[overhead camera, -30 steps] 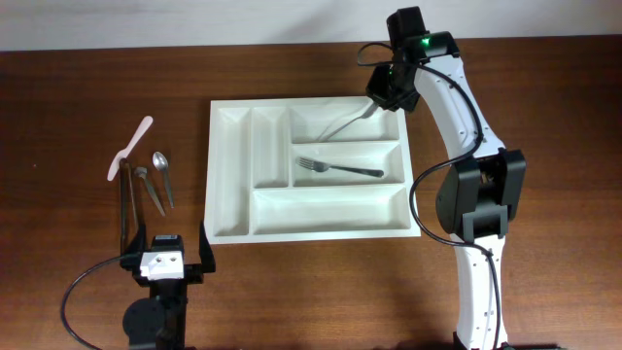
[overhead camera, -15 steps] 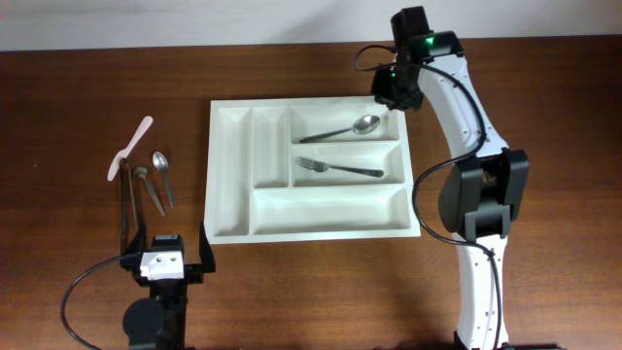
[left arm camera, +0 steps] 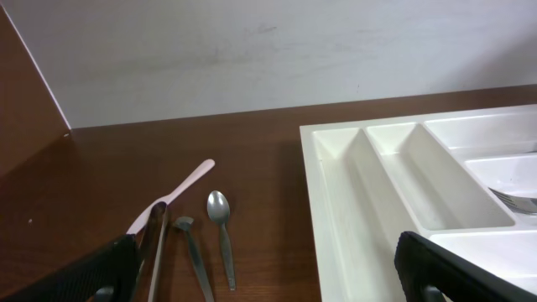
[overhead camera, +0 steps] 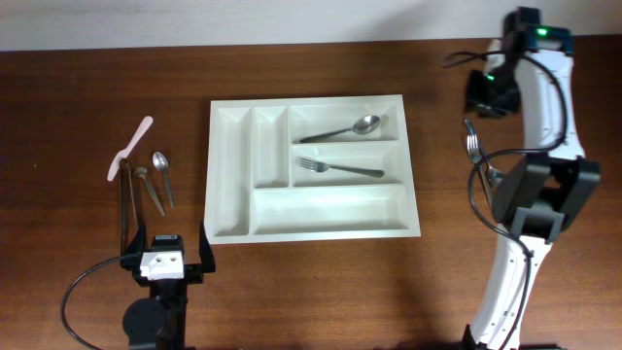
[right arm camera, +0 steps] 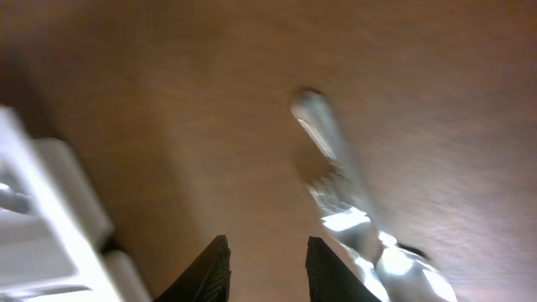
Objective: Pack container
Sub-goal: 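Release the spoon and move the right gripper back right, then lower the right gripper and grasp the remaining silver spoon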
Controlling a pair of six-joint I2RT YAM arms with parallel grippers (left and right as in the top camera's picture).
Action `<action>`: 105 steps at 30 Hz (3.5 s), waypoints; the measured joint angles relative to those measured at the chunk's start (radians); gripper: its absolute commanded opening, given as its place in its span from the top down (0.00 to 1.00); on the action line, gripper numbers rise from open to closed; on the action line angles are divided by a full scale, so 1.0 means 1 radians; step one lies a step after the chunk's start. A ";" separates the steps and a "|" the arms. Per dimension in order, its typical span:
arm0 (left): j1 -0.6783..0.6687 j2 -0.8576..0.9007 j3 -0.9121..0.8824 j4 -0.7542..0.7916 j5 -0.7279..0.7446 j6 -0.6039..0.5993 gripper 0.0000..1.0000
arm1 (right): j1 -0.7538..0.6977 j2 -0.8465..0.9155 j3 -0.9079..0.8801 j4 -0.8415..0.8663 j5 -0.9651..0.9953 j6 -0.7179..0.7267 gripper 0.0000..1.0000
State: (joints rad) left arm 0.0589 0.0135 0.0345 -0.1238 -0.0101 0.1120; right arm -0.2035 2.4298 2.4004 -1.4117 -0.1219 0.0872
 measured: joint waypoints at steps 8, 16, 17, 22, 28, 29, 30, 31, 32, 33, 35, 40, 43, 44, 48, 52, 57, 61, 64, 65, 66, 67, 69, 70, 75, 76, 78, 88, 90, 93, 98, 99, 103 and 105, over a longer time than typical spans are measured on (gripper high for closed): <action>0.000 0.000 0.000 0.000 0.000 0.000 0.01 | -0.042 -0.002 -0.060 -0.051 0.036 -0.086 0.70; 0.000 0.000 0.000 0.000 0.000 0.000 0.01 | -0.042 -0.003 -0.180 -0.026 0.055 -0.127 0.71; 0.000 0.000 0.000 0.000 0.000 0.000 0.01 | -0.042 -0.003 -0.197 -0.016 0.060 -0.129 0.71; 0.000 0.000 0.000 0.000 0.000 0.000 0.01 | -0.042 -0.003 -0.245 0.023 0.084 -0.136 0.71; 0.000 0.000 0.000 0.000 0.000 0.000 0.01 | -0.042 -0.003 -0.248 0.075 0.143 -0.144 0.71; 0.000 0.000 0.000 0.000 0.000 0.000 0.01 | -0.042 -0.003 -0.248 0.083 0.156 -0.146 0.71; 0.000 0.000 0.000 0.000 0.000 0.000 0.01 | -0.042 -0.003 -0.248 0.090 0.166 -0.148 0.71; 0.000 0.000 0.000 0.000 0.000 0.000 0.01 | -0.042 -0.003 -0.248 0.095 0.177 -0.150 0.71; 0.000 0.000 0.000 0.000 0.000 0.000 0.01 | -0.042 -0.003 -0.248 0.100 0.187 -0.151 0.71; 0.000 0.000 0.000 0.000 0.000 0.000 0.01 | -0.042 -0.003 -0.248 0.101 0.194 -0.156 0.71; 0.000 0.000 0.000 0.000 0.000 0.000 0.01 | -0.044 -0.003 -0.248 0.101 0.208 -0.167 0.71; 0.000 0.000 0.000 0.000 0.000 0.000 0.01 | -0.055 -0.003 -0.248 0.094 0.220 -0.177 0.71; 0.000 0.000 0.000 0.000 0.000 0.000 0.01 | -0.073 -0.003 -0.248 0.079 0.224 -0.178 0.71; 0.000 0.000 0.000 0.000 0.000 0.000 0.01 | -0.080 -0.003 -0.248 0.074 0.227 -0.178 0.71; 0.000 0.000 0.000 0.000 0.000 0.000 0.01 | -0.104 -0.003 -0.248 0.058 0.226 -0.181 0.71; 0.000 0.000 0.000 0.000 0.000 0.000 0.01 | -0.112 -0.003 -0.248 0.044 0.217 -0.203 0.71; 0.000 0.000 0.000 0.000 0.000 0.000 0.01 | -0.104 -0.003 -0.248 0.039 0.195 -0.243 0.71; 0.000 0.000 0.000 0.000 0.000 0.000 0.01 | -0.103 -0.003 -0.255 0.040 0.175 -0.276 0.71; 0.000 0.000 0.000 0.000 0.000 0.000 0.01 | -0.103 -0.005 -0.284 0.051 0.156 -0.303 0.71; 0.000 0.000 0.000 0.000 0.000 0.000 0.01 | -0.103 -0.006 -0.302 0.059 0.147 -0.310 0.71; 0.000 0.000 0.000 0.000 0.000 0.000 0.01 | -0.103 -0.007 -0.318 0.063 0.142 -0.315 0.71; 0.000 0.000 0.000 0.000 0.000 0.000 0.01 | -0.103 -0.007 -0.336 0.071 0.137 -0.319 0.71; 0.000 0.000 0.000 0.000 0.000 0.000 0.01 | -0.103 -0.007 -0.372 0.085 0.130 -0.328 0.71; 0.000 0.000 0.000 0.000 0.000 0.000 0.01 | -0.102 -0.007 -0.388 0.090 0.128 -0.330 0.71; 0.000 0.000 0.000 0.000 0.000 0.000 0.01 | -0.101 -0.009 -0.396 0.114 0.122 -0.335 0.71; 0.000 0.000 0.000 0.000 0.000 0.000 0.01 | -0.101 -0.009 -0.396 0.116 0.121 -0.334 0.71; 0.000 0.000 0.000 0.000 0.000 0.000 0.01 | -0.101 -0.010 -0.396 0.126 0.120 -0.334 0.71; 0.000 0.000 0.000 0.000 0.000 0.000 0.01 | -0.101 -0.013 -0.396 0.189 0.105 -0.336 0.79; 0.000 0.000 0.000 0.000 0.000 0.000 0.01 | -0.101 -0.013 -0.396 0.191 0.104 -0.343 0.96; 0.000 0.000 0.000 0.000 0.000 0.000 0.01 | -0.098 -0.013 -0.396 0.190 0.098 -0.341 0.96; 0.000 0.000 0.000 0.000 0.000 0.000 0.01 | -0.085 -0.013 -0.396 0.190 0.097 -0.342 0.96; 0.000 0.000 0.000 0.000 0.000 0.000 0.01 | -0.084 -0.013 -0.396 0.190 0.098 -0.342 0.96; 0.000 0.000 0.000 0.000 0.000 0.000 0.01 | -0.083 -0.013 -0.396 0.190 0.097 -0.342 0.96; 0.000 0.000 0.000 0.000 0.000 0.000 0.01 | -0.083 -0.013 -0.396 0.190 0.097 -0.342 0.96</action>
State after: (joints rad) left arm 0.0589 0.0135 0.0345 -0.1238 -0.0101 0.1120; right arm -0.2863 2.4172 2.0045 -1.2213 -0.0254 -0.2550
